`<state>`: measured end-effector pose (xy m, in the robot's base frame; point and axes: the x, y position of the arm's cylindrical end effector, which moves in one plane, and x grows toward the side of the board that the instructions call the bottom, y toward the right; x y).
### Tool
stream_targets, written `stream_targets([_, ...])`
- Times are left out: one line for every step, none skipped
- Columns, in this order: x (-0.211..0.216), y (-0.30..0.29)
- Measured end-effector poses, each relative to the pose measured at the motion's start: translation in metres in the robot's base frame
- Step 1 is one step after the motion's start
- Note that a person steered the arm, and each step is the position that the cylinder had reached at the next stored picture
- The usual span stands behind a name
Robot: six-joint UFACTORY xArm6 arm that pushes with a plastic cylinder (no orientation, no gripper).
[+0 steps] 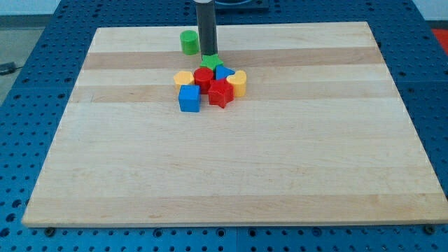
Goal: Push the blue triangle into the blue cube
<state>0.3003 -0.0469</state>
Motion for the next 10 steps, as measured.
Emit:
stream_targets([0.002,0.008])
stream_targets([0.002,0.021])
stream_targets([0.007,0.065])
stream_targets([0.025,0.096])
stream_targets([0.042,0.103])
stream_targets([0.06,0.1])
stream_targets([0.064,0.084])
stream_targets([0.068,0.052])
stream_targets([0.084,0.039])
stream_targets([0.089,0.038])
